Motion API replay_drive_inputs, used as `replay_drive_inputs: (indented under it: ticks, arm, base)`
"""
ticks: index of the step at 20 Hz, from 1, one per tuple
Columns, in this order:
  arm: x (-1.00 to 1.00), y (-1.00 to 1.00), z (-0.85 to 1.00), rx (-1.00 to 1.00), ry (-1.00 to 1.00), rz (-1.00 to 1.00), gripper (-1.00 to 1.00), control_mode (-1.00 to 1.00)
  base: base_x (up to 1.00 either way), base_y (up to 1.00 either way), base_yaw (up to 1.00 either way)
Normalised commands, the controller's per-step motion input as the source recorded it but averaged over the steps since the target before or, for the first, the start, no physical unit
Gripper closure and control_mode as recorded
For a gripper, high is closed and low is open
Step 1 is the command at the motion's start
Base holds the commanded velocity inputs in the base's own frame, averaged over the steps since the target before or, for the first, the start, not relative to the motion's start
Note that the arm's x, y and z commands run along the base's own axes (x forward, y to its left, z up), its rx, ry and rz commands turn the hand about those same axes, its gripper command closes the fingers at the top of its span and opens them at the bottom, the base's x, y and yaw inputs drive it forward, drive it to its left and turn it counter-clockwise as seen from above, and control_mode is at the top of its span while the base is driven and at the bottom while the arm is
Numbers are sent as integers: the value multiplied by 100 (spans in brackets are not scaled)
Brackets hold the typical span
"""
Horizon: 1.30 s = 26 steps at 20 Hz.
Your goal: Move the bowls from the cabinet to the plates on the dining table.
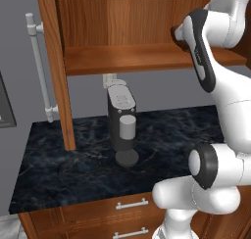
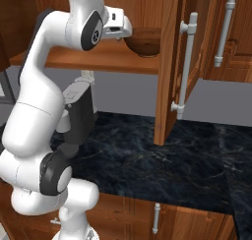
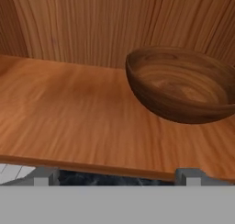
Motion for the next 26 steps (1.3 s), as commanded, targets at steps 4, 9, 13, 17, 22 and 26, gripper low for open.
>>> replay_drive_inputs:
  ticks: [4,9,13,17,22,26]
  arm:
    - [18,-14,0,0,0,0,-100,-100]
    - [18,-8,0,0,0,0,-100,-100]
    - [22,-14,0,0,0,0,-100,-100]
    - [26,-17,0,0,0,0,-100,-100]
    - [22,-12,0,0,0,0,-100,-100]
    - [23,-8,0,0,0,0,-100,-100]
  base:
    - [0,0,0]
    - [0,0,0]
    - [0,0,0]
    - [0,0,0]
    - [0,0,0]
    - [0,0,0]
